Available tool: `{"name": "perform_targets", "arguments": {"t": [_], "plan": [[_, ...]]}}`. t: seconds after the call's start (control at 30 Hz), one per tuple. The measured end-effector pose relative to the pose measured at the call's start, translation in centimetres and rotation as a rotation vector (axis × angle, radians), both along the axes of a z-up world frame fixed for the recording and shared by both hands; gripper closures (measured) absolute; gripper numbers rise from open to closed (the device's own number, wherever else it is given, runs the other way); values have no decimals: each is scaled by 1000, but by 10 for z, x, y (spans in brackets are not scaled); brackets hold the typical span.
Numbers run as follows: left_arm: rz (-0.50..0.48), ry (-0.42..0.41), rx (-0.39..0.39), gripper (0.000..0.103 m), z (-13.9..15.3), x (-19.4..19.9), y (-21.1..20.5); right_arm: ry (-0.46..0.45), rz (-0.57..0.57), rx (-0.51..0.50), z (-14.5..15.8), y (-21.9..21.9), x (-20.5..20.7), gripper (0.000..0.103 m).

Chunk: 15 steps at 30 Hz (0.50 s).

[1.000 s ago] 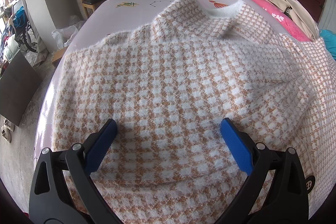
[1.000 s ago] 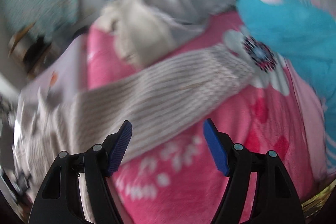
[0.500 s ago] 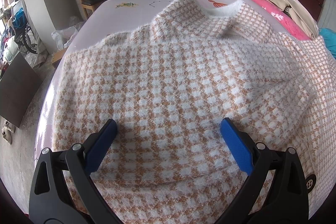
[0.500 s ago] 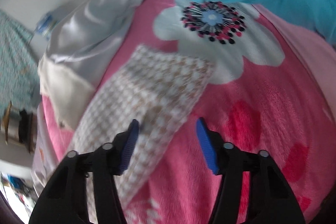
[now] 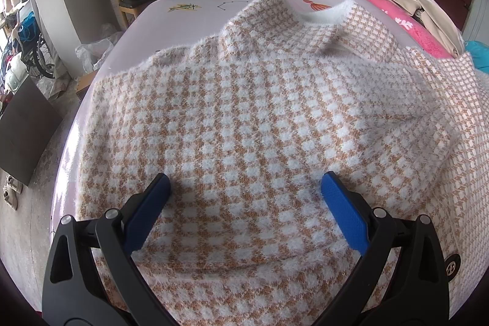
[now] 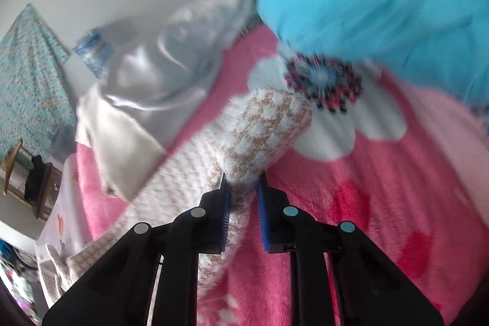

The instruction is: Fold large clothes

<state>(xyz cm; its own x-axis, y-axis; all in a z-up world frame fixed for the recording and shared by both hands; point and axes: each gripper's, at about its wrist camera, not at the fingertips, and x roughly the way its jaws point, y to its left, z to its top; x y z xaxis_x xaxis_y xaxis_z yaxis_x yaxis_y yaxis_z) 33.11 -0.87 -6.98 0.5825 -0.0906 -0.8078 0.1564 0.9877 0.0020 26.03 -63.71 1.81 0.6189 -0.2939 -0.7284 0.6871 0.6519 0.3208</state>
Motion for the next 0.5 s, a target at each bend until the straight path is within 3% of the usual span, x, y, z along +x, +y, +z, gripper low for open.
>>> {"name": "perform_targets", "arguments": {"t": [0.27,0.5], "plan": [[0,46,1,7,2,6,0,-114,171,-263,112,85,-14,87],[-2,28,-26,7,16,-4,7,-191,427,-500,199,228,-5,87]]}}
